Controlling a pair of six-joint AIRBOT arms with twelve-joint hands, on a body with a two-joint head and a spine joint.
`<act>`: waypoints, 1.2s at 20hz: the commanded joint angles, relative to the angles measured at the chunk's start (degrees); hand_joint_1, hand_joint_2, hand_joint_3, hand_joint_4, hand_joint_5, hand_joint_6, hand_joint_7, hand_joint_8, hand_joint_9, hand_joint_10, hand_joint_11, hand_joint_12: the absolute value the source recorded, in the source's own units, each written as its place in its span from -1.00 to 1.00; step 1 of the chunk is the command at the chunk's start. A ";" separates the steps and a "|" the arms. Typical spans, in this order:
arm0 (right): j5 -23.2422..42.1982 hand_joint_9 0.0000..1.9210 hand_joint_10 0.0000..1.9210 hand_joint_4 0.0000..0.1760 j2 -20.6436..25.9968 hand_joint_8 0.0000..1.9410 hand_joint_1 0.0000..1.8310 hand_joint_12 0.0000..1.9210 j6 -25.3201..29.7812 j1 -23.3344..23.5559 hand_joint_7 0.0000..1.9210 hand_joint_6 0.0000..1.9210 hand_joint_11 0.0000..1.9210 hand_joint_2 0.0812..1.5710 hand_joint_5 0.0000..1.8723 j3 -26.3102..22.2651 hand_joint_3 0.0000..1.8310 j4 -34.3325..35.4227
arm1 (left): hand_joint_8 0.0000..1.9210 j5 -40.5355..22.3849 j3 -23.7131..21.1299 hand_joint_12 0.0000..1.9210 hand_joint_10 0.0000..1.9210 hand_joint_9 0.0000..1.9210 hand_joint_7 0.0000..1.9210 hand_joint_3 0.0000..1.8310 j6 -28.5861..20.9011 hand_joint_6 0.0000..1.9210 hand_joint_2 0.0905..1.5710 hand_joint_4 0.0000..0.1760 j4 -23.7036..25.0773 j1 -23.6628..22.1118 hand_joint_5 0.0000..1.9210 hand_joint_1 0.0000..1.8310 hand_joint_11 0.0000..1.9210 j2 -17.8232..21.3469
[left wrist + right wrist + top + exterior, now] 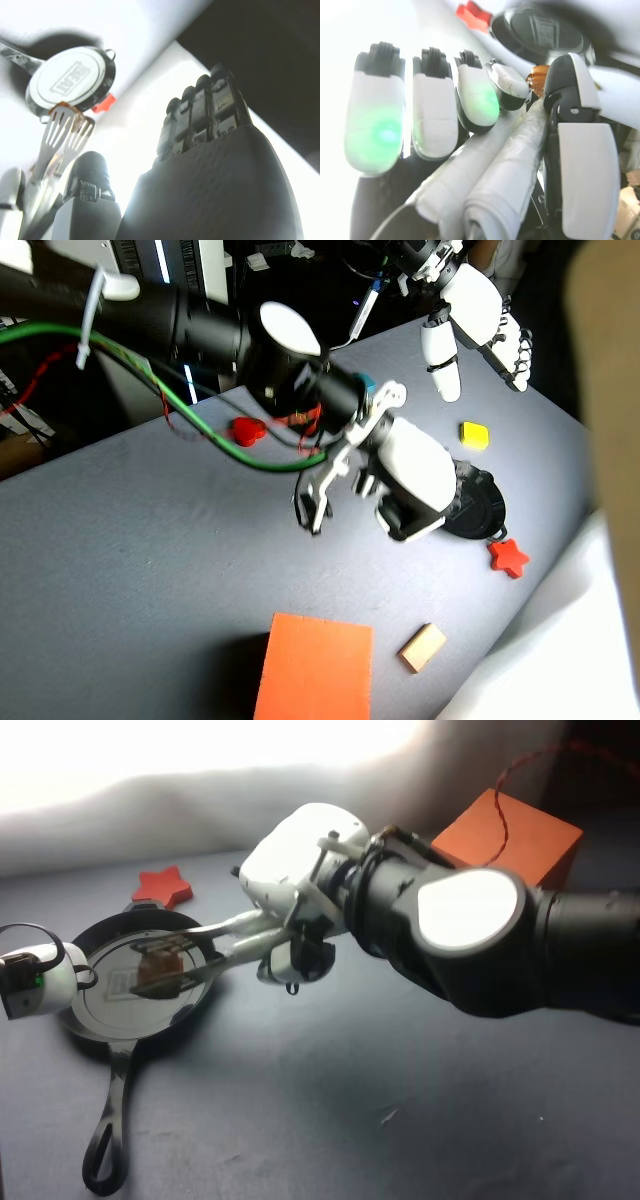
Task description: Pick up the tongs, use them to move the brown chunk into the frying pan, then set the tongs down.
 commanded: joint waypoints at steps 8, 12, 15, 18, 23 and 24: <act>-2.51 0.56 1.00 1.00 -2.29 0.89 -0.33 1.00 2.38 -0.32 0.48 0.72 0.54 0.86 0.31 1.68 -0.99 -7.53 | -1.00 -3.34 0.04 -0.98 -1.00 -1.00 -1.00 -0.99 0.16 -1.00 0.56 -1.00 5.25 -0.18 -1.00 -1.00 -1.00 0.19; -3.55 0.38 0.93 -1.00 -2.13 0.51 -0.65 1.00 1.80 -0.95 0.36 0.13 0.28 0.91 0.12 1.68 -1.00 -7.59 | -1.00 -3.34 0.03 -0.98 -1.00 -1.00 -1.00 -0.99 0.19 -1.00 0.56 -1.00 5.25 -0.18 -1.00 -1.00 -1.00 0.21; -3.92 0.33 0.72 -1.00 -1.73 0.30 -0.73 1.00 1.37 -1.40 0.34 0.18 0.13 0.88 0.01 1.66 -1.00 -7.62 | -1.00 -3.34 0.02 -0.97 -1.00 -1.00 -1.00 -0.99 0.23 -1.00 0.57 -1.00 5.24 -0.18 -1.00 -1.00 -0.99 0.21; -4.06 0.32 0.66 -1.00 -1.30 0.18 -0.76 1.00 1.36 -1.81 0.34 0.17 0.09 0.84 -0.01 1.58 -1.00 -7.62 | -1.00 -3.34 0.02 -0.96 -1.00 -1.00 -0.99 -0.99 0.27 -1.00 0.57 -1.00 5.24 -0.18 -1.00 -1.00 -0.99 0.21; -4.29 0.30 0.64 -1.00 -0.86 0.16 -0.76 1.00 1.29 -2.20 0.30 0.11 0.06 0.75 -0.03 1.29 -1.00 -8.53 | -1.00 -3.35 -0.05 -0.99 -1.00 -1.00 -1.00 -1.00 0.28 -1.00 0.57 -1.00 5.24 -0.18 -1.00 -1.00 -1.00 0.21; -4.37 0.29 0.63 -1.00 -0.85 0.15 -0.71 1.00 1.28 -2.20 0.29 0.08 0.03 0.73 -0.01 1.28 -1.00 -8.57 | -1.00 -3.35 -0.07 -1.00 -1.00 -1.00 -1.00 -1.00 0.28 -1.00 0.56 -1.00 5.24 -0.18 -1.00 -1.00 -1.00 0.21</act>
